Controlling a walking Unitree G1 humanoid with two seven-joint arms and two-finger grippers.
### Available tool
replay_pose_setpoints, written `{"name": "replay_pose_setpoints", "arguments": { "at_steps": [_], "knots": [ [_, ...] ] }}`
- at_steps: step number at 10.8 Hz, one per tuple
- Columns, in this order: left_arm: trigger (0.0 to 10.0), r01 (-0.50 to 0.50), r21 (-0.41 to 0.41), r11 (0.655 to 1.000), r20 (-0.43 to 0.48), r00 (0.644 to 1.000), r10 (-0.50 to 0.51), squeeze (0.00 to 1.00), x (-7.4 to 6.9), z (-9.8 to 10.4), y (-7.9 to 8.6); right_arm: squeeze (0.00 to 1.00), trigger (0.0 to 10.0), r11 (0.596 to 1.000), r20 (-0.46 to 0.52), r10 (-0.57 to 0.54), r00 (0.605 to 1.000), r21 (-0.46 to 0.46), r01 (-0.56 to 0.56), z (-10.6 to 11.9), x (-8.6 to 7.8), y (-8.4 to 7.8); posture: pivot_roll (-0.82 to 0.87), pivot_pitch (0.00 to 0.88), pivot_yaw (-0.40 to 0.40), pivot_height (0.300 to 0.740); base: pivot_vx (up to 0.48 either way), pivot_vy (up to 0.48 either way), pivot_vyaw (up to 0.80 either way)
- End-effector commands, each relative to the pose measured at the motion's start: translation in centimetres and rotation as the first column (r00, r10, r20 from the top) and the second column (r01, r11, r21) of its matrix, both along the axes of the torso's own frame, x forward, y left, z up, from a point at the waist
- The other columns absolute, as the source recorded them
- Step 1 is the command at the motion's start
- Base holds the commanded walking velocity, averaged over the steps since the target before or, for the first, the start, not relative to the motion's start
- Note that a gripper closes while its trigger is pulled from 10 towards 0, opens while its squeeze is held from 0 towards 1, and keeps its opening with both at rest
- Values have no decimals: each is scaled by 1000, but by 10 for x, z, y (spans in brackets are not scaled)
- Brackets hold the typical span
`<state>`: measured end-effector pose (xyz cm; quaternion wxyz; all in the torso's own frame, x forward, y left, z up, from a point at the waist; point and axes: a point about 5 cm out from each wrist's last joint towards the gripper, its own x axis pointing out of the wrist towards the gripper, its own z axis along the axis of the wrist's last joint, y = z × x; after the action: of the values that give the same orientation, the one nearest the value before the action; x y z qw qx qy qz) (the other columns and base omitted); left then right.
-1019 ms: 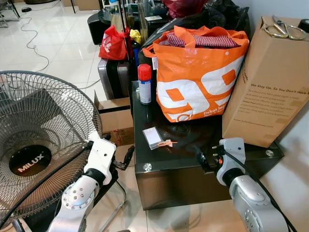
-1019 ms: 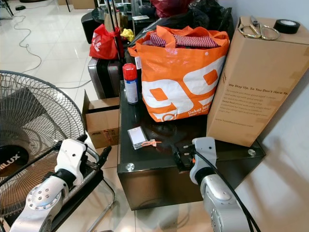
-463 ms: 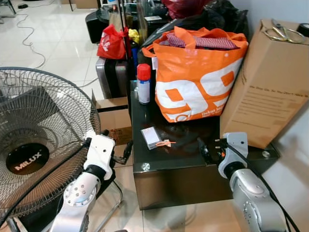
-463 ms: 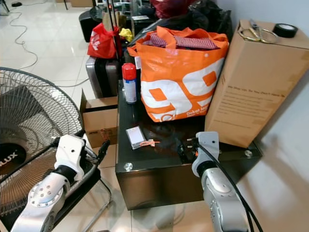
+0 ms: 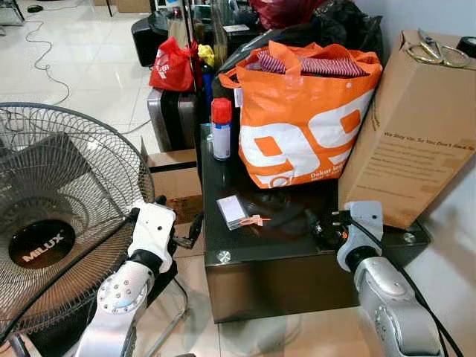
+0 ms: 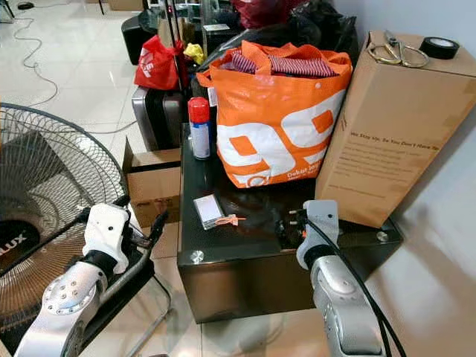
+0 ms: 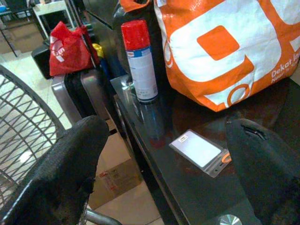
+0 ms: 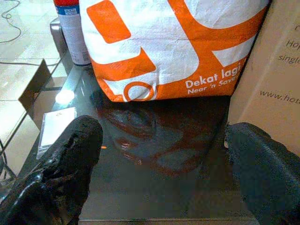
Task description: Hang keys on a hook
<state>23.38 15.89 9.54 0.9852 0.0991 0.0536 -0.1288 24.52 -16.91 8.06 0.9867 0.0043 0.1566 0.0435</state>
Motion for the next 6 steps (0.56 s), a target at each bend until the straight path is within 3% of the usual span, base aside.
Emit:
{"name": "replay_pose_setpoints", "arguments": {
  "at_steps": [1, 6],
  "knots": [
    [10000, -3, -1, 1000, 12, 1000, 3, 408, 3, 4, 2, 0, 10000, 1000, 4, -15, 1000, -11, 15, 0, 2, -3, 10, 0, -6, 740, 300, 0, 0],
    [10000, -11, -11, 1000, 13, 1000, 11, 400, 4, 4, 1, 0, 10000, 1000, 12, -3, 1000, -26, 4, 2, 7, -3, 10, 0, -14, 740, 322, 0, 0]
  ]
}}
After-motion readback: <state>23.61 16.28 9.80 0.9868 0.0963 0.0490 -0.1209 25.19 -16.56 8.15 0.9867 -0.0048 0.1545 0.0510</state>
